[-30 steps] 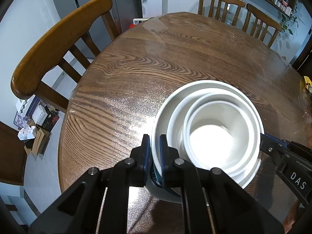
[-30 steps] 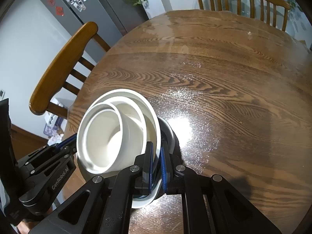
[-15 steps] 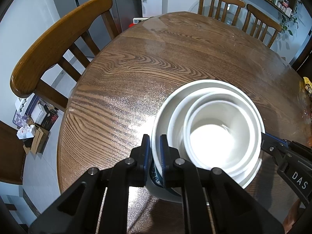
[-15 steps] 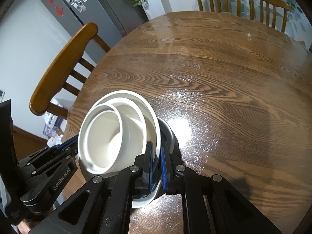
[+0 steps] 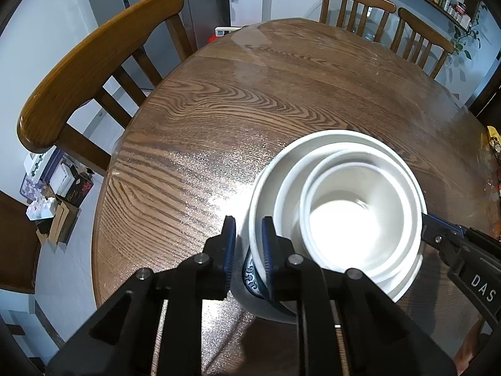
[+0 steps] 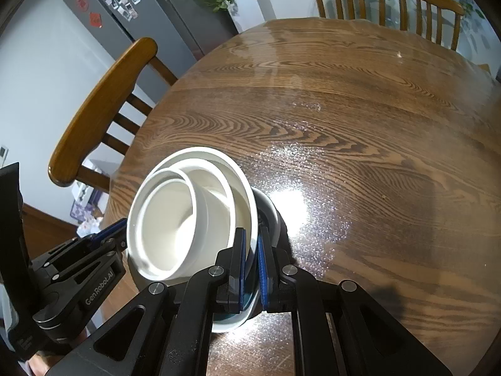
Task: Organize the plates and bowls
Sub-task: 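Lower the nested bowls onto the teal dish, then open the left gripper to release the bowl rim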
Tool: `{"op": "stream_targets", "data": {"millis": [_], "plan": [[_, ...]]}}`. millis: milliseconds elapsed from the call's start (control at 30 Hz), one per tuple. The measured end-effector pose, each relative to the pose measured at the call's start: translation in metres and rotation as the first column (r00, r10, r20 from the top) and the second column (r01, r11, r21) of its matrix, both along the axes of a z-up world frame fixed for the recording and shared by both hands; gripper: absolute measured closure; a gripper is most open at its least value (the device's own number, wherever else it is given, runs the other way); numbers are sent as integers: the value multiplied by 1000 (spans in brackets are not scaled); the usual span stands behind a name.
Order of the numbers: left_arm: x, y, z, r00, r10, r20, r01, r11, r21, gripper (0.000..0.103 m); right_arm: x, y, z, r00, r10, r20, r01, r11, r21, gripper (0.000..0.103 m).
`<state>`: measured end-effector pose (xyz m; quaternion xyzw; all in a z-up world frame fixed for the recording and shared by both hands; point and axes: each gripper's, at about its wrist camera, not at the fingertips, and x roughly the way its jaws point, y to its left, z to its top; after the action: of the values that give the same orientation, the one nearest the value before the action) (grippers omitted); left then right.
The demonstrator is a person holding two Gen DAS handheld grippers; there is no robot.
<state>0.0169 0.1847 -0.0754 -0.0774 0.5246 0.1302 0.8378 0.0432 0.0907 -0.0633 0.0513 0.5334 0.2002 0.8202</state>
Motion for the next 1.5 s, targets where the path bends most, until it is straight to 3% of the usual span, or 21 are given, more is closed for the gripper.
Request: {"op": "stream_targets", "data": {"millis": [567, 733, 800, 867, 933, 1500], "plan": [[-3, 2, 1, 1000, 6, -4, -6, 1000, 0, 86, -1, -1, 0, 1000, -2, -2, 2, 1000, 6, 93], [-4, 4, 3, 1000, 14, 3, -14, 1000, 11, 80, -1, -1, 1, 1000, -5, 0, 5, 1000, 6, 93], [-6, 4, 12, 999, 20, 39, -22, 999, 49, 68, -3, -2, 6, 1000, -8, 25, 8, 1000, 0, 93], [-6, 4, 20, 997, 17, 70, -20, 999, 49, 64, -4, -3, 13, 999, -9, 51, 9, 1000, -6, 93], [-6, 4, 23, 997, 18, 78, -22, 998, 51, 64, -4, -5, 16, 999, -6, 41, 5, 1000, 29, 93], [-11, 1, 20, 997, 12, 72, -15, 999, 42, 64, -11, 1, 24, 998, 16, 67, -18, 999, 27, 93]]}}
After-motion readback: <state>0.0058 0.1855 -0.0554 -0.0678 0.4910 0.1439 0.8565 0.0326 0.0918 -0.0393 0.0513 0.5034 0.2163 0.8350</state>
